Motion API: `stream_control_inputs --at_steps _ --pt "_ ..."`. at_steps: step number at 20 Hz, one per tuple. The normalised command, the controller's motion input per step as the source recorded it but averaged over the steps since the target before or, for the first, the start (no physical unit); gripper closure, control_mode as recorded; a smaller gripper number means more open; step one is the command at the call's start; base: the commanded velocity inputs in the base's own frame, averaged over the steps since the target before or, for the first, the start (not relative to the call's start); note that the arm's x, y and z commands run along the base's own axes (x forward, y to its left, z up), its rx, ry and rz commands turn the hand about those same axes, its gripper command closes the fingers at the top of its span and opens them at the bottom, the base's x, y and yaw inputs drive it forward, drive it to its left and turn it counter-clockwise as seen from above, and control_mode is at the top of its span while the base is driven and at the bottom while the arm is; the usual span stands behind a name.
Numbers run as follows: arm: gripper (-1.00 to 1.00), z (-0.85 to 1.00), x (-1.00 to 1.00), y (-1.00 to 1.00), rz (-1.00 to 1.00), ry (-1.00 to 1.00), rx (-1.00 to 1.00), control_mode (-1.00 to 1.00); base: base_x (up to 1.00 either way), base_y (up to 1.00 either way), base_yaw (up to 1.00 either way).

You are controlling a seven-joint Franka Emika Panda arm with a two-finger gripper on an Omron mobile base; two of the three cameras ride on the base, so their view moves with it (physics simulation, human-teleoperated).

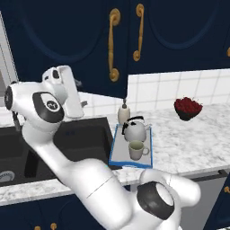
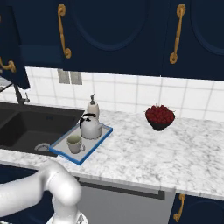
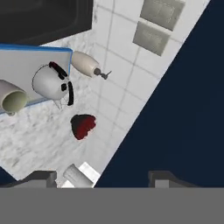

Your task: Pick the kettle from the counter and place it on the tray. Then pick the mug from the cabinet and place it on the tray. Then close the cabinet doors.

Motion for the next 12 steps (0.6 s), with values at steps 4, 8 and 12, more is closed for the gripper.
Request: stream_control_inputs --at_steps 4,8,12 --pt "-1.0 0.0 1.0 -0.57 0.2 -0.08 0.2 -1.0 0.0 0.0 0.0" --pt "-1.0 0.0 1.0 -0.51 0.23 -0.06 0.2 -1.0 0.0 0.0 0.0" --pt "-1.0 0.0 1.0 -0.47 0.24 -0.05 0.19 -1.0 0.0 0.0 0.0"
